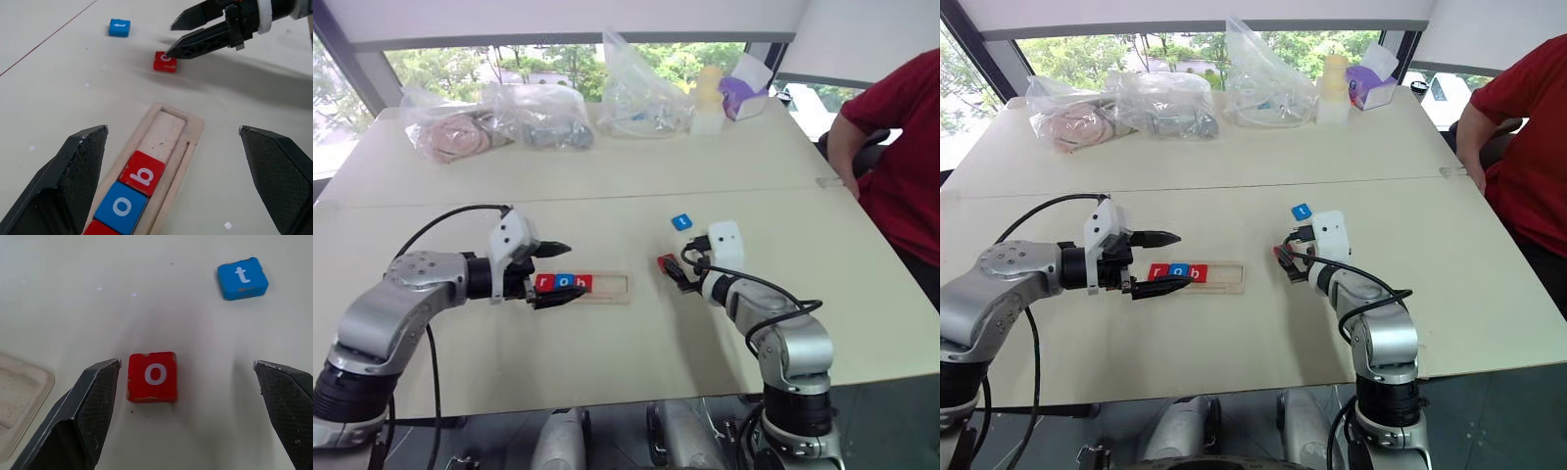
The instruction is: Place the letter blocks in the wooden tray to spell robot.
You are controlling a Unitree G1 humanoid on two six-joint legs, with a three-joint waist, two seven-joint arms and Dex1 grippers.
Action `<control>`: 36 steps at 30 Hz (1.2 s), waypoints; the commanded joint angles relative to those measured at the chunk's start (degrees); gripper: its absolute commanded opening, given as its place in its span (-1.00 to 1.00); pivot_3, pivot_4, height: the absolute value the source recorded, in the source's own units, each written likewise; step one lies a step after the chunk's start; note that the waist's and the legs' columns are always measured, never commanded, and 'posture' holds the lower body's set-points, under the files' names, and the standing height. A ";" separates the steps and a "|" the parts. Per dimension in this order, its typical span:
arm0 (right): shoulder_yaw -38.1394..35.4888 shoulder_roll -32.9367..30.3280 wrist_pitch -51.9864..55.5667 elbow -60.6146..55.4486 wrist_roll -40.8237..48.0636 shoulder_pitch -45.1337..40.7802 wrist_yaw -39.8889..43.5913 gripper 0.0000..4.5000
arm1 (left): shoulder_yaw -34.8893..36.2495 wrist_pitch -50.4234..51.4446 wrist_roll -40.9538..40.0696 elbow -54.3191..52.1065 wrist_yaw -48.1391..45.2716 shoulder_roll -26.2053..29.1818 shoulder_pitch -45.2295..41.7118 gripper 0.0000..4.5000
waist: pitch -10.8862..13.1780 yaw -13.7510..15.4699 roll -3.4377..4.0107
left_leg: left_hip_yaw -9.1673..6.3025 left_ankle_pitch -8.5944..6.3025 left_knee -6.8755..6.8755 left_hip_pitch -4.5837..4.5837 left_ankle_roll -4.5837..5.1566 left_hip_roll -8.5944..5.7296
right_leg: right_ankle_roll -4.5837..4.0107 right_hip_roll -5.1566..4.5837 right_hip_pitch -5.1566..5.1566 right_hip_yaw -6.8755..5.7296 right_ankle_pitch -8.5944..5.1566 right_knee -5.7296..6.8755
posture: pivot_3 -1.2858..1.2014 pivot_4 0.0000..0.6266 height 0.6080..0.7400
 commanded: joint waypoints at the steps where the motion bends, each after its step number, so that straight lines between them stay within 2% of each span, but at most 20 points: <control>1: 1.57 0.52 -0.36 0.58 0.76 -1.02 -1.04 0.97 | 0.69 -1.23 0.60 -1.19 0.08 0.38 0.72 1.00 | 0.00 0.04 0.00 | 0.00 0.00 0.00 0.00 0.00 0.00 | 0.00 0.00 0.00 0.00 0.00 0.00 | 0.03 -0.52 0.97; 5: 3.71 -0.08 -0.90 2.67 0.87 -1.02 -1.30 0.97 | 1.52 -0.99 0.42 -2.11 0.67 0.47 2.14 1.00 | 0.00 0.07 0.00 | 0.00 0.00 -0.01 -0.01 0.00 0.00 | -0.01 -0.01 0.00 0.00 0.00 -0.01 | 0.03 -0.52 0.97; 6: 4.39 -0.35 -1.55 3.47 0.71 -1.02 -1.35 0.87 | 1.67 -0.96 0.39 -2.30 0.81 0.50 2.47 1.00 | 0.00 0.06 0.00 | 0.00 0.00 0.00 -0.01 0.00 0.00 | -0.01 0.00 0.00 0.00 0.00 -0.01 | 0.03 -0.52 0.97; 8: 5.22 -1.02 -2.69 4.99 0.03 -1.08 -1.98 0.58 | 1.77 -0.99 0.54 -2.57 1.12 0.55 3.03 1.00 | 0.00 0.07 -0.01 | -0.01 0.00 0.00 -0.01 0.00 0.00 | -0.01 -0.01 0.00 0.00 -0.01 -0.02 | 0.03 -0.52 0.97; 11: 5.17 -1.41 -3.63 5.93 0.25 -1.41 -2.35 -0.12 | 1.85 -0.94 0.52 -2.91 1.49 0.59 3.57 1.00 | -0.01 0.03 -0.01 | -0.01 0.00 0.00 0.00 0.00 0.00 | -0.02 0.00 0.01 0.00 -0.01 -0.02 | 0.03 -0.52 0.97; 13: 5.56 -1.80 -3.84 5.62 0.47 -1.37 -2.21 -0.50 | 1.87 -0.92 0.44 -3.03 1.65 0.61 3.83 1.00 | -0.01 -0.01 -0.01 | -0.01 0.00 0.00 0.00 0.00 0.00 | -0.02 0.00 0.01 0.00 -0.01 -0.02 | 0.03 -0.52 0.97; 17: 7.39 -3.99 -3.77 3.15 0.12 0.21 -1.70 -0.50 | 1.34 -1.10 0.66 -2.56 1.62 0.50 3.53 1.00 | -0.01 0.05 -0.01 | -0.01 0.00 -0.01 0.00 0.00 0.01 | -0.01 0.00 0.01 0.00 -0.01 -0.02 | 0.03 -0.52 0.97; 20: 5.75 -4.81 -0.75 -2.72 0.52 2.73 -2.85 -0.50 | 0.62 -1.11 0.65 -2.36 1.07 0.47 2.90 1.00 | -0.01 0.25 -0.01 | -0.01 0.00 -0.02 -0.01 0.00 0.01 | -0.01 -0.01 0.01 0.00 -0.02 -0.05 | 0.03 -0.52 0.97; 26: -0.87 0.39 8.86 -14.90 -0.82 6.86 -9.44 -0.50 | -2.55 -2.42 3.10 0.33 -1.00 0.85 0.46 1.00 | -0.01 0.34 -0.01 | -0.01 0.00 0.00 -0.05 0.00 -0.01 | 0.00 -0.03 0.01 -0.01 -0.03 -0.09 | 0.03 -0.52 0.97; 30: -4.08 4.76 13.57 -16.22 -1.36 7.74 -12.40 -0.50 | -3.56 -3.43 4.06 1.87 -2.26 0.49 -0.53 1.00 | -0.01 0.11 -0.01 | -0.01 0.00 -0.01 -0.03 0.00 0.01 | -0.02 -0.01 0.00 -0.01 -0.03 -0.08 | 0.03 -0.52 0.97; 35: -4.34 5.44 17.80 -14.94 0.71 7.52 -10.40 -0.50 | -4.18 -3.93 4.53 3.27 -3.21 -0.09 -2.11 1.00 | -0.01 0.14 -0.02 | -0.02 0.00 -0.02 -0.03 0.00 0.01 | -0.03 -0.02 0.02 -0.01 -0.04 -0.10 | 0.03 -0.52 0.97; 36: -4.60 5.73 17.86 -14.97 0.61 7.43 -10.49 -0.28 | -4.17 -4.05 4.61 3.47 -3.35 -0.14 -2.19 1.00 | -0.01 0.10 -0.02 | -0.02 0.00 -0.02 -0.03 0.00 0.01 | -0.03 -0.02 0.02 -0.01 -0.04 -0.10 | 0.03 -0.52 0.97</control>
